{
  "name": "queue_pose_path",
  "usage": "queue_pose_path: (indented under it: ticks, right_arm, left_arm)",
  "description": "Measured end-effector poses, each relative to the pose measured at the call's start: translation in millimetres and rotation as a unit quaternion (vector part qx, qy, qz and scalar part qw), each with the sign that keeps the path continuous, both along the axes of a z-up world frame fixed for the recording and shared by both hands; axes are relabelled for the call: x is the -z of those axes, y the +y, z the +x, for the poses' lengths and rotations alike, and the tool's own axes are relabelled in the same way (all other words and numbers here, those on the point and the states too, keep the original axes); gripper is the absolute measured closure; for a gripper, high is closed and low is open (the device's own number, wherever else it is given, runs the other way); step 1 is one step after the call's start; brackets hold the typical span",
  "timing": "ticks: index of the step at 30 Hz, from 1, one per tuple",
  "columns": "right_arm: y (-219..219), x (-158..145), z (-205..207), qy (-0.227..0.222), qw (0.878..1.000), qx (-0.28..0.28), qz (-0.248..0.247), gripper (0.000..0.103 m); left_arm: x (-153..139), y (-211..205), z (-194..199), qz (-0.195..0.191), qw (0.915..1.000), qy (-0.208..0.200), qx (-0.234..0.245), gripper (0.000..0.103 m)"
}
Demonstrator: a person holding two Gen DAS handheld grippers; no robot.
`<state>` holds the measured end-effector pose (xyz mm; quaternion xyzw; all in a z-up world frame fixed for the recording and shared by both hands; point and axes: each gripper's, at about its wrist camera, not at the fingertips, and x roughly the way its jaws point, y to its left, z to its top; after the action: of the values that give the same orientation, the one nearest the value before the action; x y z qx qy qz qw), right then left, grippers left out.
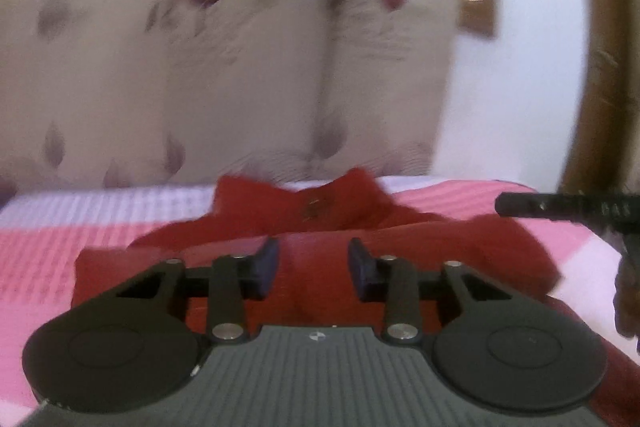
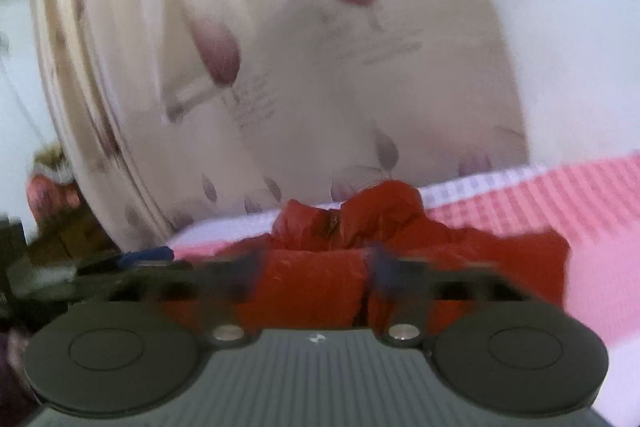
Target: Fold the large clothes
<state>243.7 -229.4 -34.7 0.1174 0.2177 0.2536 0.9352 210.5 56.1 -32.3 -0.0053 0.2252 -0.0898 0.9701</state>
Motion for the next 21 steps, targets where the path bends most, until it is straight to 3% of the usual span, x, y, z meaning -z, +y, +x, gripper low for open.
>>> queue_pose_path:
  ticks: [3,5,9,15,21]
  right_arm:
    - [31,6,21,-0.002,0.999,-0.031,-0.041,0.078]
    - [51,16,33,-0.007,0.994,-0.036,-0.099,0.078]
    - [68,49,53,0.011,0.982,-0.02,-0.188,0.083]
    - [58,72,61,0.05,0.981,-0.014,-0.187,0.086]
    - [57,87,64,0.061,0.981,-0.014,-0.184,0.086]
  left_arm:
    - [6,14,16,0.003,0.9996,0.008,-0.029,0.067]
    - [12,16,25,0.009,0.9994,0.013,-0.03,0.067]
    - [38,22,43,0.029,0.997,0.057,-0.043,0.073]
    - [60,46,56,-0.01,0.9942,0.089,-0.06,0.071]
    - [76,47,57,-0.014,0.994,0.095,-0.053,0.071]
